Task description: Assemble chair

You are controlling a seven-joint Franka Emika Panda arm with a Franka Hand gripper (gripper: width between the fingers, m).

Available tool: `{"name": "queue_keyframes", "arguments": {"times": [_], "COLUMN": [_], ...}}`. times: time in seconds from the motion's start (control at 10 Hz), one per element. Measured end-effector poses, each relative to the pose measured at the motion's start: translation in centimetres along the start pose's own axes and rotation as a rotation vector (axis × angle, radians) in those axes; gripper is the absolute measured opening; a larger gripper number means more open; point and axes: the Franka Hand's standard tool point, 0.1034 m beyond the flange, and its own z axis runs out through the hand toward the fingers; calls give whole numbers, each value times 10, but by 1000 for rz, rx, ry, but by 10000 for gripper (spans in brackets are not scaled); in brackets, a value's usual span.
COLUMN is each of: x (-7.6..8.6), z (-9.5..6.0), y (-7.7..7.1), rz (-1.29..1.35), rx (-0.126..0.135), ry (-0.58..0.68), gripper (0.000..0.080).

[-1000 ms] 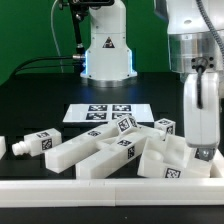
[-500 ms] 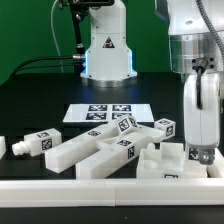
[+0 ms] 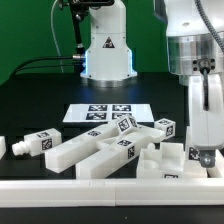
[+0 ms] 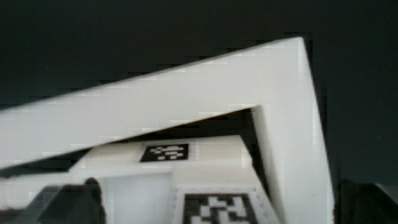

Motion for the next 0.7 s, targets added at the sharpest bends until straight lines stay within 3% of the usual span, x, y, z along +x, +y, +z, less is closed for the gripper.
{"name": "queue_keyframes", "arguments": {"times": [0.7], "x": [-1], "z": [0], "y": [1], "rz": [-13], "rx": [-1], "ry": [0], "gripper": [649]}}
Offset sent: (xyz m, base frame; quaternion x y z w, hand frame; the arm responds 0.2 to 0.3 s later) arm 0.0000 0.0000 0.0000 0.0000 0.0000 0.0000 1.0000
